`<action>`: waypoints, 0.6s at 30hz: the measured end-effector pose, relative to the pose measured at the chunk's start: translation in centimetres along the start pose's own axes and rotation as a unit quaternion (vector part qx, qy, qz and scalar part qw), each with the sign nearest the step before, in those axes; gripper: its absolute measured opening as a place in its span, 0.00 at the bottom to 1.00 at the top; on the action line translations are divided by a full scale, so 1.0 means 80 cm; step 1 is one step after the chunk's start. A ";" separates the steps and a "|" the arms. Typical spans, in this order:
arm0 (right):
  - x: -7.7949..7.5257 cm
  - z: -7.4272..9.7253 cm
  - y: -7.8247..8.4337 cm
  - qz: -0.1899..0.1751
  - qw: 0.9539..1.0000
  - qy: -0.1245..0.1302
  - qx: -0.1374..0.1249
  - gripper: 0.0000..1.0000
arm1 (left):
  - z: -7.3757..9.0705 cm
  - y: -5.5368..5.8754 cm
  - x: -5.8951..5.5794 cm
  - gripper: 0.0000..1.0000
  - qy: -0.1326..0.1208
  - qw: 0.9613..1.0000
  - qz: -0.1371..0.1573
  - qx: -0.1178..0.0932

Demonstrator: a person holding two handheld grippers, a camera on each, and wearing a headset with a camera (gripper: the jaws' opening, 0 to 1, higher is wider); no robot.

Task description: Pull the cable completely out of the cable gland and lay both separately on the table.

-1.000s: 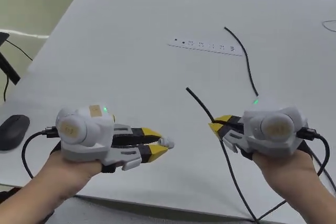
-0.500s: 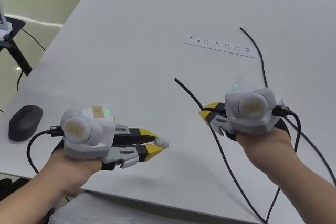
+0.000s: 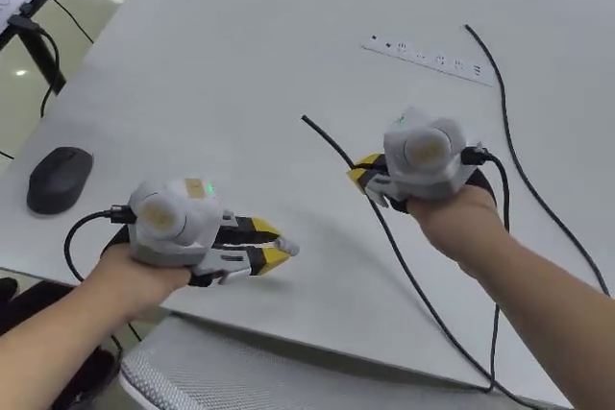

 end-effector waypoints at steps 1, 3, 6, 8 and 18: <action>0.004 -0.008 -0.002 0.008 1.000 -0.006 0.002 0.00 | 0.001 0.003 0.002 0.15 -0.001 1.000 0.002 -0.001; 0.007 -0.024 -0.005 0.016 1.000 -0.011 0.001 0.00 | 0.005 0.008 0.008 0.15 -0.003 1.000 0.010 -0.001; 0.016 -0.044 -0.006 0.031 0.999 -0.028 0.010 0.00 | 0.010 0.014 0.014 0.15 -0.006 1.000 0.013 -0.004; 0.024 -0.055 -0.009 0.051 0.998 -0.042 0.003 0.00 | 0.013 0.018 0.017 0.15 -0.010 1.000 0.016 -0.006; 0.061 -0.098 -0.011 0.102 0.991 -0.080 0.013 0.00 | 0.018 0.045 0.033 0.15 -0.023 0.999 0.025 -0.015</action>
Point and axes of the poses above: the centre of the closed fingertips' face, and the gripper's own axes: z roughly backward along the fingers, x roughly to its left, y roughly out of its underside, the point moved 8 cm from there along z, roughly backward along the fingers, and after that the axes turned 10 degrees about y, right-handed, at the moved point
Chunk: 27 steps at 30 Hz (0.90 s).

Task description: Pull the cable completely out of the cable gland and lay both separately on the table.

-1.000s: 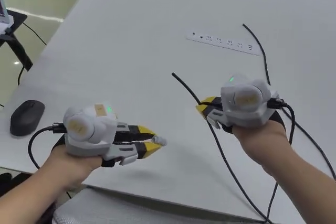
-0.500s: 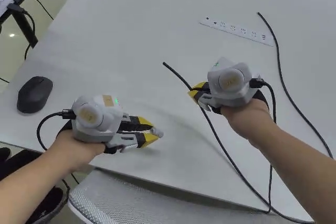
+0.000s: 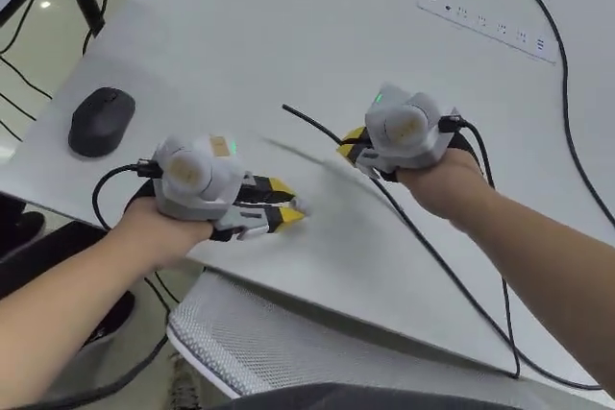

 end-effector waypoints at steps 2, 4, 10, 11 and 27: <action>0.006 -0.007 -0.001 0.007 1.000 -0.007 0.003 0.00 | -0.001 0.004 0.002 0.15 -0.003 1.000 -0.001 0.001; 0.012 -0.012 -0.003 -0.001 1.000 -0.017 0.008 0.00 | -0.003 0.011 0.005 0.15 -0.007 1.000 0.002 0.006; 0.021 -0.026 -0.002 0.012 0.999 -0.030 0.017 0.00 | -0.007 0.023 0.009 0.15 -0.009 1.000 0.002 0.016; 0.021 -0.028 -0.002 0.011 0.999 -0.031 0.018 0.00 | -0.007 0.024 0.010 0.15 -0.011 1.000 0.002 0.017; 0.026 -0.032 -0.004 0.004 0.999 -0.041 0.017 0.00 | -0.003 0.033 0.018 0.15 -0.024 1.000 0.013 0.015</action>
Point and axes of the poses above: the centre of the closed fingertips' face, and the gripper's own axes: z roughly backward along the fingers, x roughly to its left, y roughly out of its underside, the point moved 8 cm from there along z, roughly backward along the fingers, and after that the axes turned 10 degrees about y, right-handed, at the moved point
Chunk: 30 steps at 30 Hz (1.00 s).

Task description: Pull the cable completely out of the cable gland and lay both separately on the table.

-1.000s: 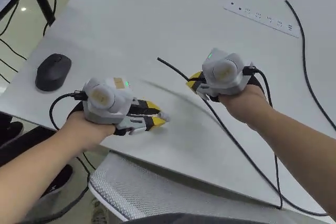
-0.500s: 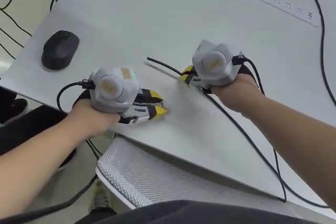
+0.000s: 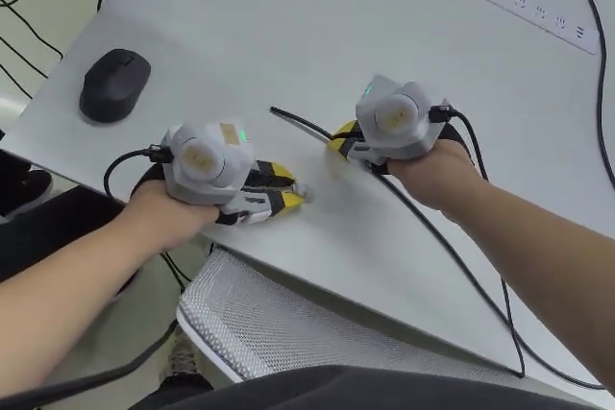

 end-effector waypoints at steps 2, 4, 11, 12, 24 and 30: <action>0.002 0.001 -0.001 0.007 1.000 0.002 0.000 0.00 | 0.001 0.000 -0.001 0.15 -0.002 1.000 -0.002 0.002; 0.002 0.002 -0.002 0.008 1.000 0.003 0.000 0.00 | 0.001 0.000 0.000 0.15 -0.011 1.000 -0.009 0.007; 0.001 0.001 -0.001 0.003 1.000 0.003 0.001 0.00 | -0.001 -0.001 -0.002 0.16 -0.023 0.999 -0.031 0.018; 0.001 0.001 -0.001 0.003 1.000 0.004 0.001 0.00 | -0.001 -0.001 -0.001 0.16 -0.024 0.999 -0.033 0.021; -0.001 -0.001 0.002 0.002 1.000 -0.004 0.001 0.02 | -0.001 -0.001 0.000 0.16 -0.028 0.998 -0.035 0.032; -0.007 -0.001 0.002 -0.024 0.999 0.024 0.002 0.22 | -0.003 -0.002 -0.001 0.20 -0.033 0.998 -0.033 0.035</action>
Point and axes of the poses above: the centre of the closed fingertips' face, and the gripper's own axes: z roughly backward along the fingers, x roughly to its left, y roughly out of its underside, the point moved 8 cm from there along z, roughly backward along the fingers, and after that the axes turned 10 degrees about y, right-handed, at the moved point
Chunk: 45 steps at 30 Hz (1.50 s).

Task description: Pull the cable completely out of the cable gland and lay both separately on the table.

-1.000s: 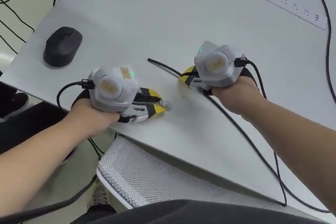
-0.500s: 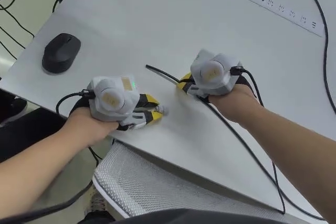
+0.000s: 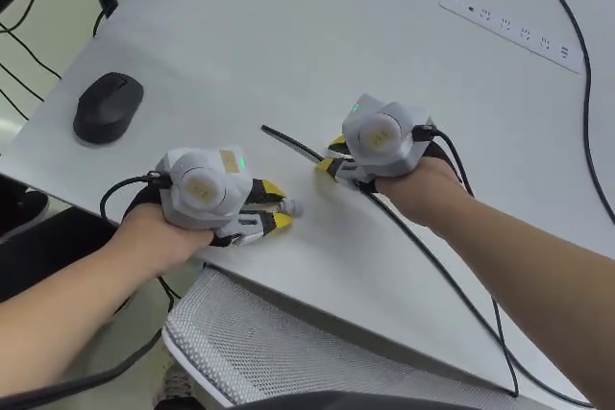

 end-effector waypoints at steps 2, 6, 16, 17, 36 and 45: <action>-0.001 0.002 -0.001 0.001 1.000 0.003 -0.003 0.23 | 0.000 0.000 -0.001 0.20 -0.001 1.000 0.002 0.001; -0.003 0.012 -0.005 -0.003 1.000 0.010 -0.012 0.28 | 0.001 -0.003 -0.004 0.21 -0.004 1.000 0.007 -0.001; -0.032 0.078 -0.001 -0.029 0.998 0.031 -0.046 0.36 | 0.013 -0.022 -0.013 0.28 -0.021 1.000 0.016 -0.009; -0.034 0.086 0.000 -0.033 0.998 0.032 -0.051 0.38 | 0.014 -0.023 -0.014 0.29 -0.022 1.000 0.016 -0.009; -0.054 0.261 0.061 -0.155 0.971 0.086 -0.159 0.63 | 0.058 -0.091 -0.055 0.47 -0.032 0.996 0.056 -0.057; -0.032 0.328 0.140 -0.237 0.944 0.105 -0.205 0.74 | 0.075 -0.113 -0.077 0.56 -0.051 0.994 0.060 -0.069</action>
Point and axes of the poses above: the centre of the closed fingertips' face, and the gripper's own axes: z roughly backward along the fingers, x roughly to its left, y roughly out of its underside, the point moved 8 cm from there along z, roughly backward along the fingers, and after that the axes turned 10 degrees about y, right-handed, at the moved point
